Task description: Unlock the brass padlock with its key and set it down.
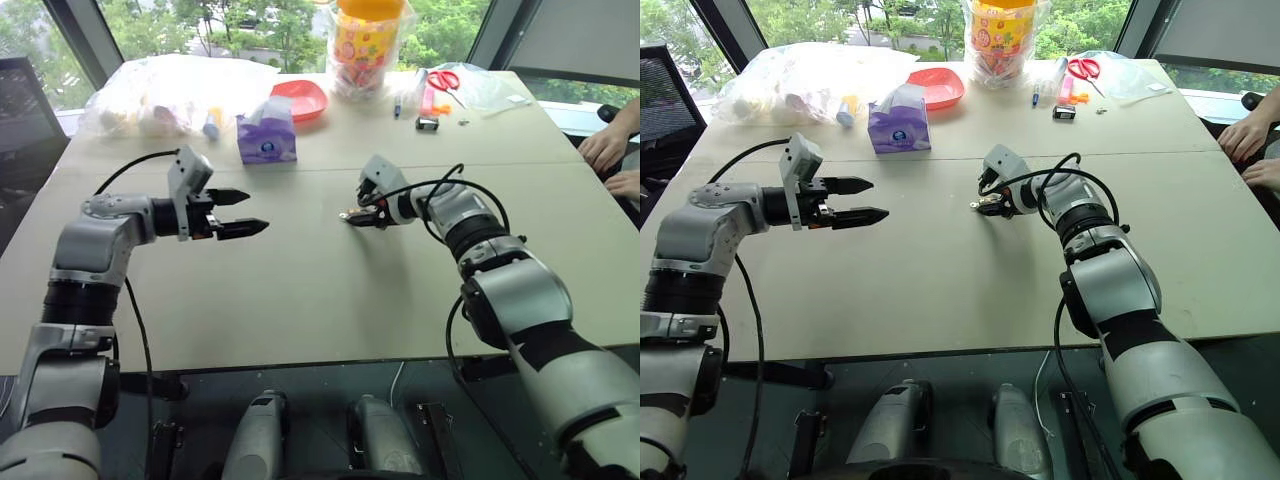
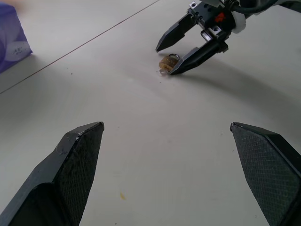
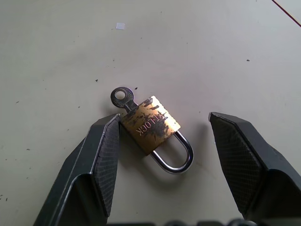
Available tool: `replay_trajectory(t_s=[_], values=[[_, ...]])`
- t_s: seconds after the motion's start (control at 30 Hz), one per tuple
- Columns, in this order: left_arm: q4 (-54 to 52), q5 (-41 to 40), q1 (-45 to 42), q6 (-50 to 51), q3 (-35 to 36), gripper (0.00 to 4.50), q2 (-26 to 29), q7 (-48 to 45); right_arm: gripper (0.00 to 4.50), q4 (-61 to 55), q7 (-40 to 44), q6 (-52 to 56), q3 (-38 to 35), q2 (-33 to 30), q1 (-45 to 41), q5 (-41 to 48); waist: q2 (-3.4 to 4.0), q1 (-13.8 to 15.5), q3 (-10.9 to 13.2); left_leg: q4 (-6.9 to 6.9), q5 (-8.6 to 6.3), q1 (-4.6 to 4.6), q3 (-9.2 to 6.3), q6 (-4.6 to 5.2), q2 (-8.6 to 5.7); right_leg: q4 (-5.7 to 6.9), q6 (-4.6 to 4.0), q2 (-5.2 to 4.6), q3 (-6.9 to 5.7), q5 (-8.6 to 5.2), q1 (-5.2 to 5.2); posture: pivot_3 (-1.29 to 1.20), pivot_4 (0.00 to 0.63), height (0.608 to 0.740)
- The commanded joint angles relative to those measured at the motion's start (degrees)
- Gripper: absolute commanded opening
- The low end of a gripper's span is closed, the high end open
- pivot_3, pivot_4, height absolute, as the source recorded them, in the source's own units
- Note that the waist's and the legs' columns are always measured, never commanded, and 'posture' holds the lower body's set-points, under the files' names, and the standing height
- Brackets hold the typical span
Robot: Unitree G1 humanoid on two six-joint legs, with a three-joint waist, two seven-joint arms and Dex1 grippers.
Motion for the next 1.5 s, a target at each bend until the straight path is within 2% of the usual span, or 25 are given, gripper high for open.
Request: replay_trajectory(t_s=[0.03, 0.3, 0.4, 0.5, 0.53, 0.63, 0.77, 0.83, 0.93, 1.0, 1.23, 1.33, 1.5], values=[[0.0, 0.3, -1.4, -1.3, 0.6, 4.5, 0.4, -0.8, 3.06, -0.5, 0.5, 0.8, -0.5, 0.5, 0.8, -0.6, 0.0, 0.0, 0.0, 0.0, 0.0, 0.0, 0.0, 0.0, 0.0, 0.0, 0.0, 0.0, 0.0, 0.0, 0.0, 0.0, 0.15, 0.74], [-0.5, 0.7, -0.8, -1.3, 0.8, 4.5, 1.1, -1.0, 3.06, 0.2, 3.0, 1.9, 0.3, 2.0, 2.5, -1.8, -0.01, -0.2, 0.0, -0.02, 0.0, 0.02, 0.0, -0.01, 0.02, 0.01, 0.0, 0.03, 0.0, 0.0, 0.0, 0.0, 0.15, 0.74], [-0.5, 0.8, -0.7, -1.4, 0.8, 4.5, 1.3, -0.9, 2.25, 0.2, 2.5, 2.4, 0.4, 2.5, 2.8, -2.2, -0.01, -0.4, 0.0, -0.02, 0.01, 0.05, 0.0, -0.01, 0.02, 0.03, 0.0, 0.03, 0.0, 0.0, 0.02, 0.0, 0.15, 0.74], [-0.4, 0.9, -0.8, -1.5, 0.9, 4.5, 1.2, -0.9, 0.76, -0.2, 2.5, 2.9, 0.3, 2.8, 3.0, -2.2, -0.02, -0.9, 0.0, -0.01, 0.02, 0.18, -0.01, -0.04, 0.02, 0.09, 0.0, 0.03, 0.0, 0.0, 0.15, 0.0, 0.15, 0.74], [-0.2, 1.1, -0.9, -1.6, 0.8, 4.5, 1.1, -1.0, 0.69, -0.4, 2.4, 3.2, 0.2, 2.9, 3.0, -2.2, -0.02, -1.1, 0.0, -0.01, 0.03, 0.25, -0.01, -0.05, 0.02, 0.1, -0.01, 0.03, 0.0, 0.0, 0.21, 0.0, 0.15, 0.74], [1.6, 1.5, -2.0, -2.5, 0.4, 4.5, 0.6, -1.5, 0.7, -1.4, 0.8, 2.7, 0.5, 2.6, 3.1, -2.9, -0.02, -1.2, 0.0, -0.02, 0.03, 0.39, -0.04, -0.06, 0.03, 0.13, -0.02, 0.03, 0.0, 0.0, 0.34, 0.0, 0.15, 0.74], [9.1, 1.8, -6.5, -5.1, 0.1, 4.5, -2.2, -2.8, 0.7, -6.3, -5.0, -4.4, 2.4, 1.7, 1.9, -5.8, -0.02, -1.1, 0.0, 0.0, 0.06, 0.4, -0.04, -0.1, 0.03, 0.2, -0.02, 0.02, 0.01, 0.0, 0.31, 0.0, 0.15, 0.74], [16.0, 0.0, -11.3, -4.0, 2.1, 4.5, -4.1, -3.9, 0.7, -11.4, -7.1, -9.0, 4.4, 1.1, 0.7, -8.2, -0.01, -0.9, 0.0, 0.04, 0.1, 0.4, -0.05, -0.14, 0.01, 0.31, -0.02, 0.01, 0.01, 0.0, 0.28, 0.0, 0.15, 0.74], [29.4, -1.9, -19.7, -4.1, 5.3, 4.5, -5.7, -7.4, 0.7, -25.8, -7.4, -13.6, 6.8, -1.8, 1.5, -11.6, -0.01, -1.2, 0.0, 0.09, 0.19, 0.12, -0.03, -0.12, -0.07, 0.45, -0.04, 0.03, 0.02, 0.03, -0.06, 0.0, 0.15, 0.74], [36.5, -1.9, -23.5, -5.3, 6.4, 4.5, -5.9, -9.9, 0.7, -34.7, -7.2, -12.3, 7.4, -4.1, 3.1, -13.6, -0.01, -1.3, 0.0, 0.13, 0.2, -0.26, -0.03, -0.14, -0.08, 0.53, -0.02, 0.07, 0.02, 0.03, -0.47, 0.0, 0.15, 0.74], [52.4, -0.1, -32.5, -9.8, 9.5, 4.5, -9.8, -11.3, 0.7, -64.4, -2.8, 2.5, 2.3, -8.5, 9.1, -11.2, -0.03, -0.9, 0.0, -0.2, 0.22, -0.26, 0.07, -0.17, -0.06, 0.37, -0.01, 0.05, 0.0, 0.01, -0.56, 0.0, 0.15, 0.74], [54.6, -0.7, -35.5, -8.4, 11.2, 4.5, -11.5, -11.9, 0.7, -71.0, -1.5, 6.2, 1.5, -8.9, 11.0, -9.6, -0.06, -0.7, 0.0, -0.13, 0.22, -0.32, 0.08, -0.17, -0.09, 0.33, -0.01, 0.02, -0.01, 0.01, -0.56, 0.0, 0.15, 0.74], [55.3, 1.0, -38.6, -7.3, 11.2, 4.5, -14.1, -13.3, 0.7, -74.8, -1.8, 8.7, 1.7, -9.3, 12.2, -8.9, -0.06, -0.7, 0.0, -0.01, 0.22, -0.2, 0.04, -0.16, -0.09, 0.43, -0.02, 0.04, -0.02, 0.02, -0.43, 0.0, 0.15, 0.74]])
